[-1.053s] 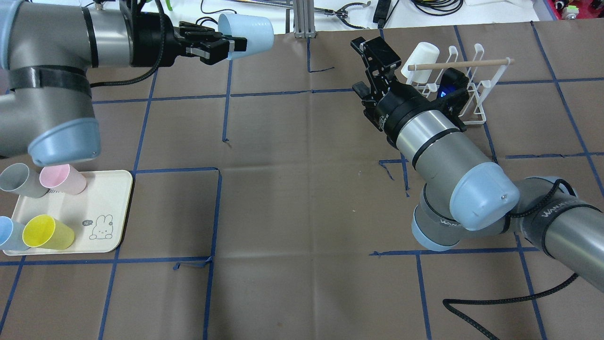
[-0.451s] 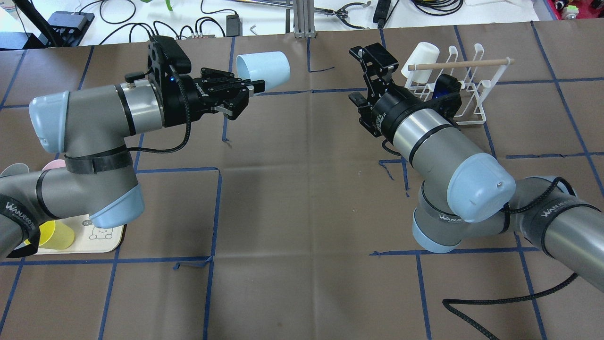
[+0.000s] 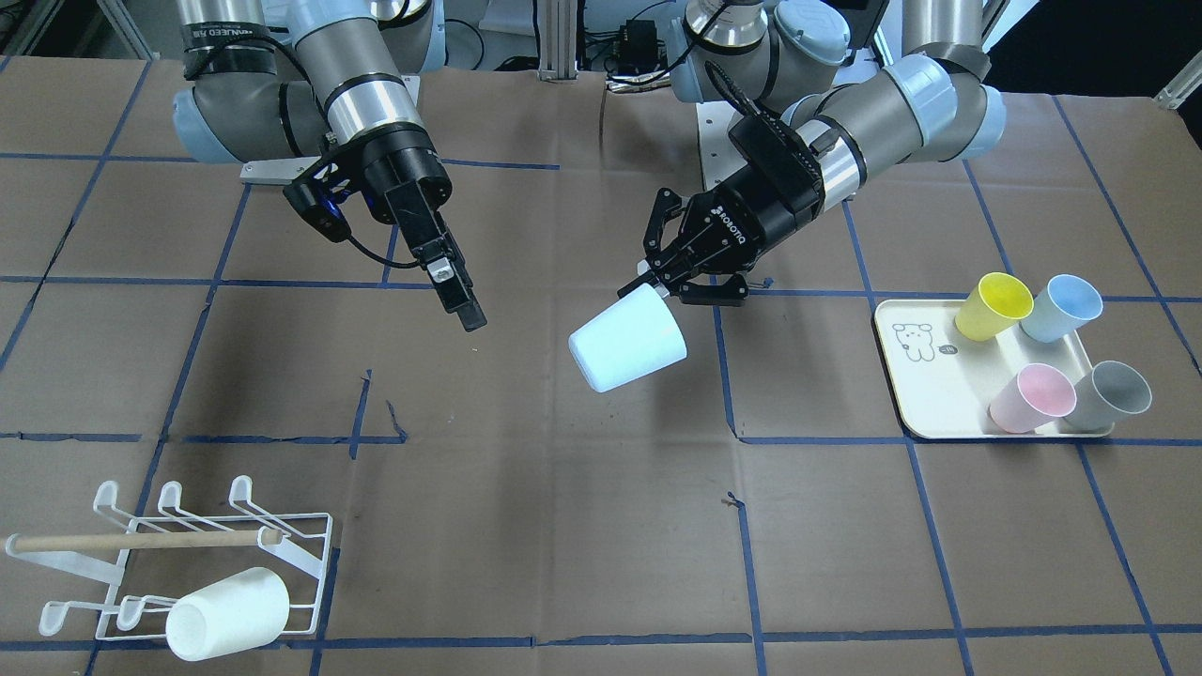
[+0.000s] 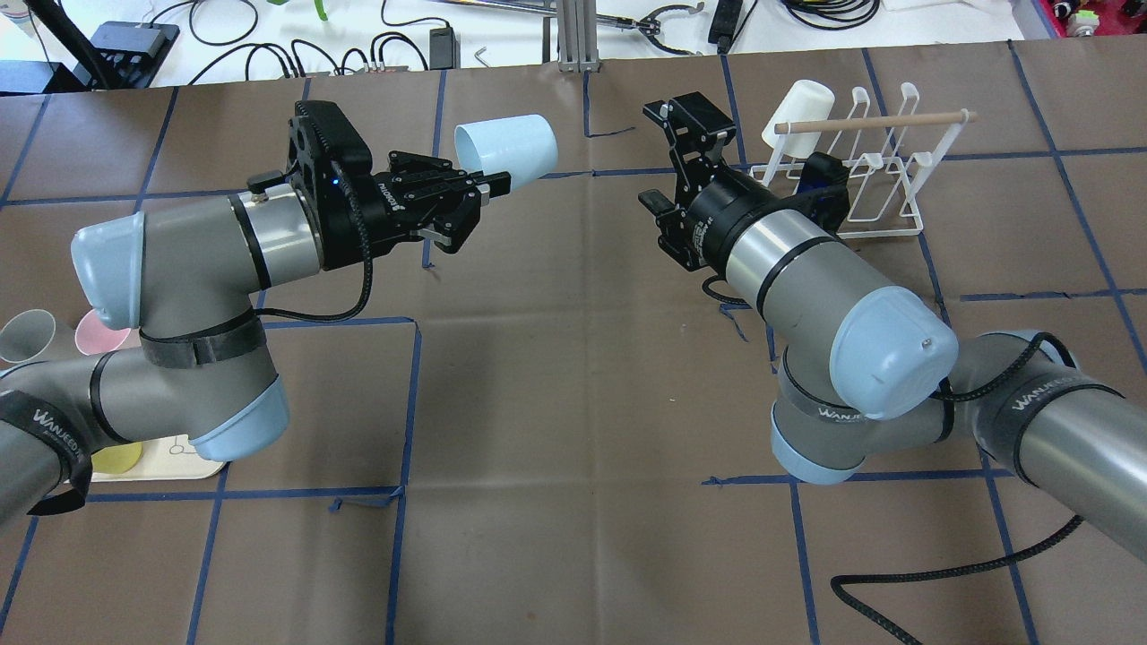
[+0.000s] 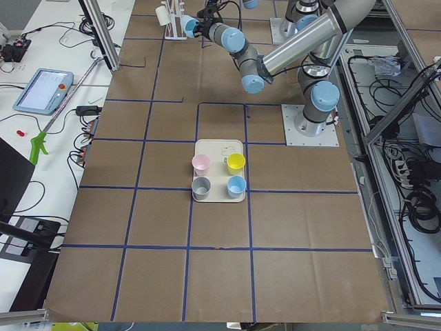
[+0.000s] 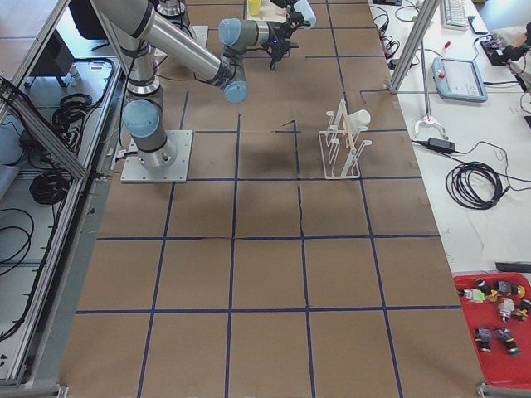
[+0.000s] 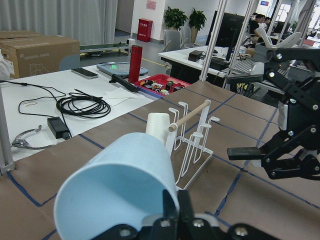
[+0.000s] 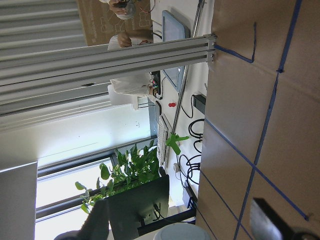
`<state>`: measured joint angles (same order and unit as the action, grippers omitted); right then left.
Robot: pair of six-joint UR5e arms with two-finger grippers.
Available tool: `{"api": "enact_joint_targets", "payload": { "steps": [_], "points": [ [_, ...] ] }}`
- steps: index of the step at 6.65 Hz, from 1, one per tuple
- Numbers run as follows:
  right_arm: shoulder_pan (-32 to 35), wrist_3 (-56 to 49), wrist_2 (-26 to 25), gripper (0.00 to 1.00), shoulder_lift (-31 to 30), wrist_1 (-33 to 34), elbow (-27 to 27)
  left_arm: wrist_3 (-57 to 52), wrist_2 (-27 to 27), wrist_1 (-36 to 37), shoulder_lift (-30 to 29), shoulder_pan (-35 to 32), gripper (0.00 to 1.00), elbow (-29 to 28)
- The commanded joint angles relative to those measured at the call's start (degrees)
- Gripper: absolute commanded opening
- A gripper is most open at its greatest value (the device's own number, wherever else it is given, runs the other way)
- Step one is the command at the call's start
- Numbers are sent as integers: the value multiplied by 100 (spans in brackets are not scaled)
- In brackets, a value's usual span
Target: Transfer IKEA cup to right arm and place on rack
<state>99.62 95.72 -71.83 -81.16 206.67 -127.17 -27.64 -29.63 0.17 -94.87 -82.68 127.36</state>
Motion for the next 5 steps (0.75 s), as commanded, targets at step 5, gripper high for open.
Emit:
{"api": "enact_joint_targets", "payload": {
  "steps": [5],
  "points": [
    [602, 245, -77, 99, 521, -259, 604, 829, -43, 922, -277, -178, 1, 52]
  ]
}}
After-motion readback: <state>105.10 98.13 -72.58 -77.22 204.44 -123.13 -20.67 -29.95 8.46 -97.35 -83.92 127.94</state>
